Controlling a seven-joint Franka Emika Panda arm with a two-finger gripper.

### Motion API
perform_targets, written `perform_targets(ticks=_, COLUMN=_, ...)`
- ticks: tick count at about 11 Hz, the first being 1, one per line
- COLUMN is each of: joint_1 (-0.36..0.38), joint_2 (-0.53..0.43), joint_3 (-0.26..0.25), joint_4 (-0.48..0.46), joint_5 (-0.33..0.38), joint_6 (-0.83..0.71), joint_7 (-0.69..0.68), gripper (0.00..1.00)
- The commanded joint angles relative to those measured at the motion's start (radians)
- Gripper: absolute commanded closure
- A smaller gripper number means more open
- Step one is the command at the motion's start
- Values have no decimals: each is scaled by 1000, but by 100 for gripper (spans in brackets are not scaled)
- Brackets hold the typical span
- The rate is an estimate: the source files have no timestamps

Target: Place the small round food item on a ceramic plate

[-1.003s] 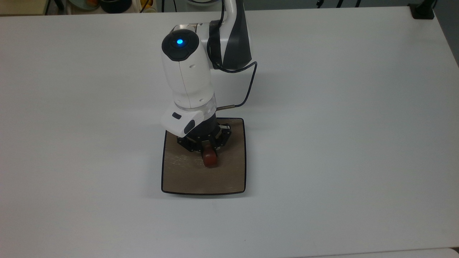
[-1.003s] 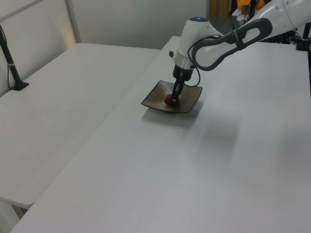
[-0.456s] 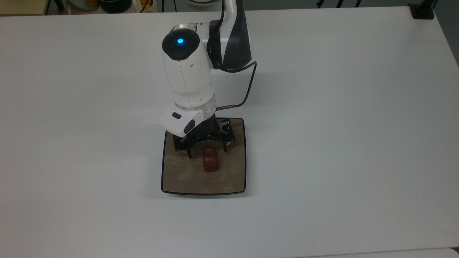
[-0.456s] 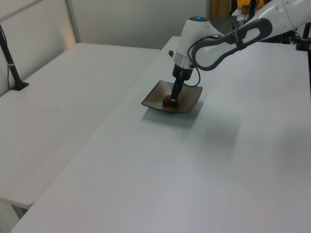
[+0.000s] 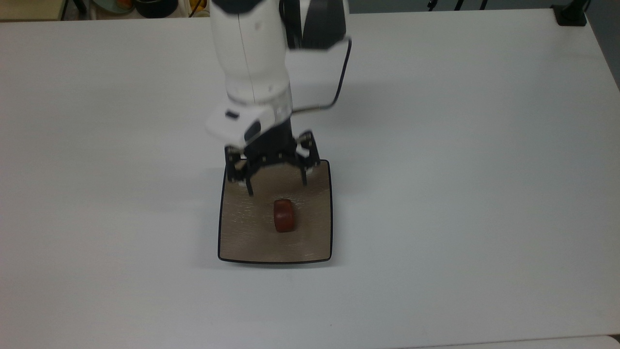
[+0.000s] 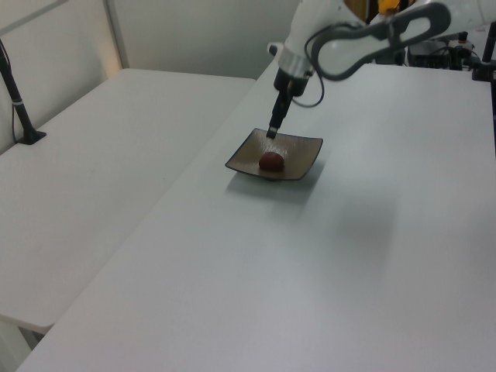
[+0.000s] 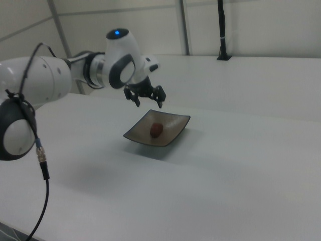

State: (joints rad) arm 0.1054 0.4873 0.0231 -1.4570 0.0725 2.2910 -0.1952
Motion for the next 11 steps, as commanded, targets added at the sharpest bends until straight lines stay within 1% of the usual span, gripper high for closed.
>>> perform_targets(ticks=1, joint_1=0, joint_2=-214, joint_3=-6, joint_4=-43, joint_5=-10, joint_6=-236, joint_7=-9, gripper=0)
perform_targets(ticks=3, joint_1=-12, joint_2=-339, joint_3=-17, joint_4=-42, joint_5=-10, joint_6=-417, joint_7=43, gripper=0)
perform_targets(ticks=4, joint_1=-30, joint_2=-395, joint_3=-20, joint_4=-42, joint_5=-10, joint_6=-492, joint_7=92, gripper=0)
perform_targets(ticks=7, joint_1=-32, joint_2=-513, joint_3=-25, joint_4=-45, joint_5=-25, joint_6=-696, joint_7=174, gripper=0)
perform_targets(ticks=9, joint_1=-30, joint_2=-555, joint_3=-26, joint_4=-52, joint_5=-34, joint_6=-774, joint_7=215, gripper=0)
perform_targets(ticks=11, joint_1=-23, joint_2=-593, joint_3=-31, joint_4=-118, joint_5=-33, joint_6=-782, joint_7=220, gripper=0)
